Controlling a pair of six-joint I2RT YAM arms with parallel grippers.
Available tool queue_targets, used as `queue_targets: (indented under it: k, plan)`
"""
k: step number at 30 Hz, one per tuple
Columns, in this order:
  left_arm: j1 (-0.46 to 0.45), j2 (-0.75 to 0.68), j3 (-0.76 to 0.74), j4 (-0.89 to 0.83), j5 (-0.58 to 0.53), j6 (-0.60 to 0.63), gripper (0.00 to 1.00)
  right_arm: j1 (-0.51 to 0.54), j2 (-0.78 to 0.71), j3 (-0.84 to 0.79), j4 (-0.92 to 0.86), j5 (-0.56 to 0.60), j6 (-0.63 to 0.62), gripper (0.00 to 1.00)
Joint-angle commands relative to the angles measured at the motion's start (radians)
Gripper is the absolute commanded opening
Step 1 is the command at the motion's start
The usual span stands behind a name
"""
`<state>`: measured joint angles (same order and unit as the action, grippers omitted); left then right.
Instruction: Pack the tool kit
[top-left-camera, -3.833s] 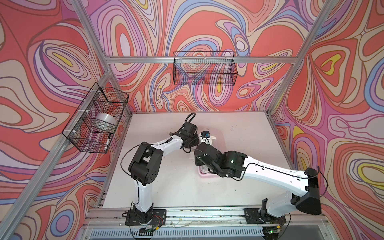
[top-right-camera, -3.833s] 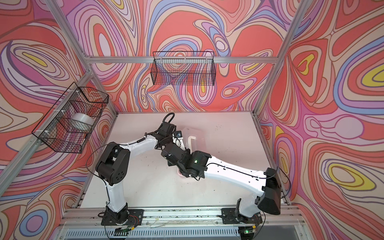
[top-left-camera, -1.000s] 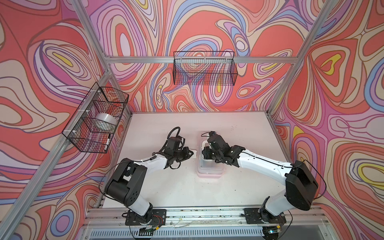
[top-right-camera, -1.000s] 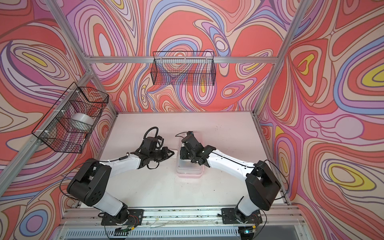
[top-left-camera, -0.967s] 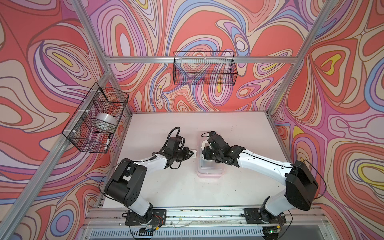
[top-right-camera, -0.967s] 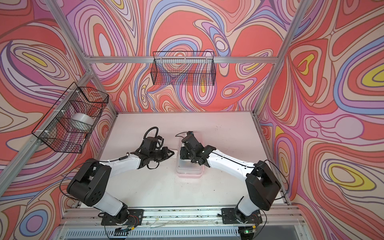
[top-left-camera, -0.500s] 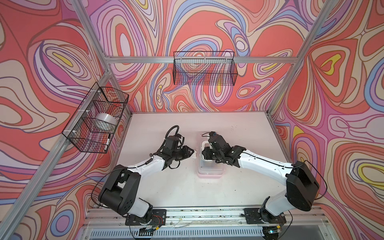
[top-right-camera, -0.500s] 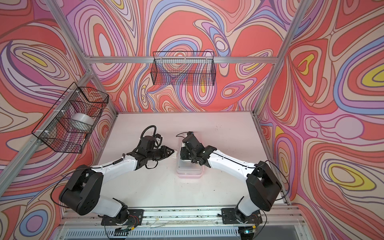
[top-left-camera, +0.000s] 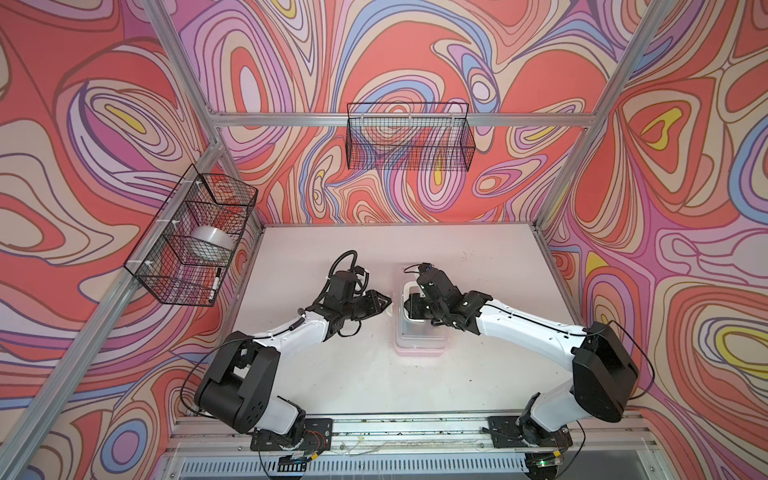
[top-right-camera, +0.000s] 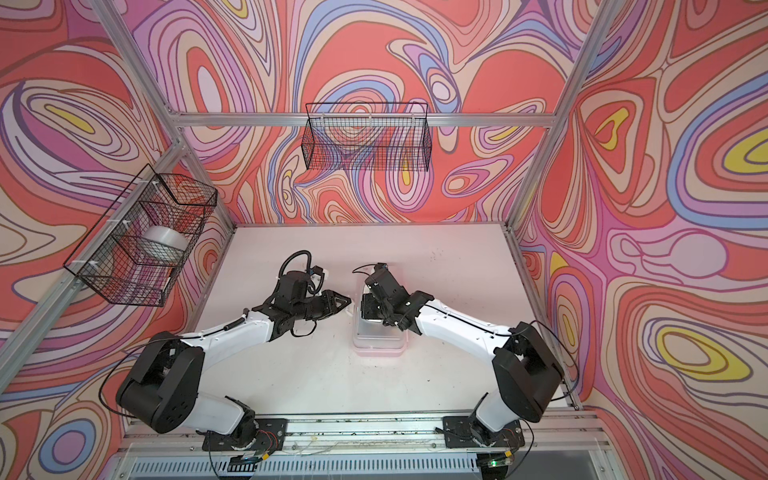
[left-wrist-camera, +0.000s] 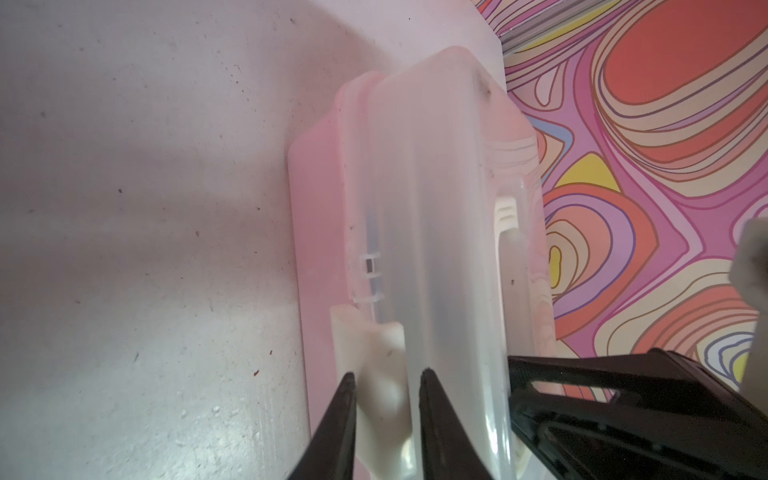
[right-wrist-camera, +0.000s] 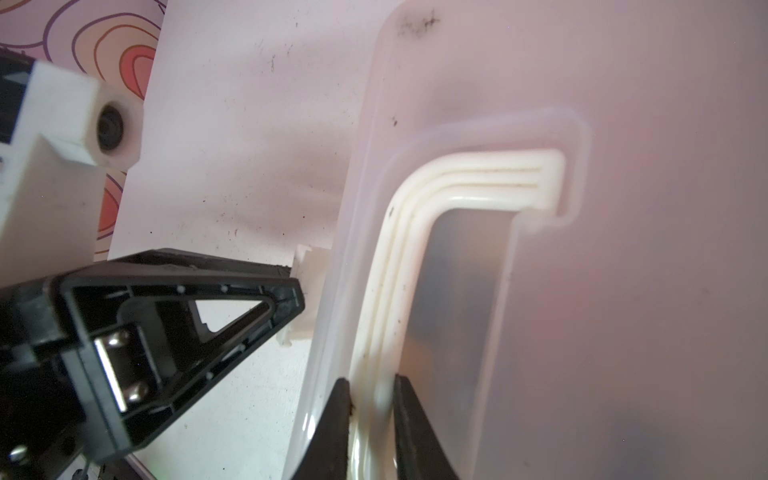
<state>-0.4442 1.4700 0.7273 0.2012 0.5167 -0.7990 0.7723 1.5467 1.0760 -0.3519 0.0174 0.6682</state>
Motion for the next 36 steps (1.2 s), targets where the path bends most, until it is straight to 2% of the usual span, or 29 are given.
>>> queue_targets:
  k: [1,12,36]
  plan:
    - [0.001,-0.023,-0.014,0.034,0.024,-0.017,0.27,-0.027,0.064,-0.062,-0.211,0.063,-0.015,0.19]
    - [-0.007,0.000,-0.036,0.093,0.060,-0.033,0.22,-0.027,0.086,-0.054,-0.212,0.055,-0.017,0.17]
    - [-0.058,0.097,-0.043,0.097,0.027,-0.009,0.19,-0.027,0.119,-0.055,-0.207,0.049,-0.019,0.16]
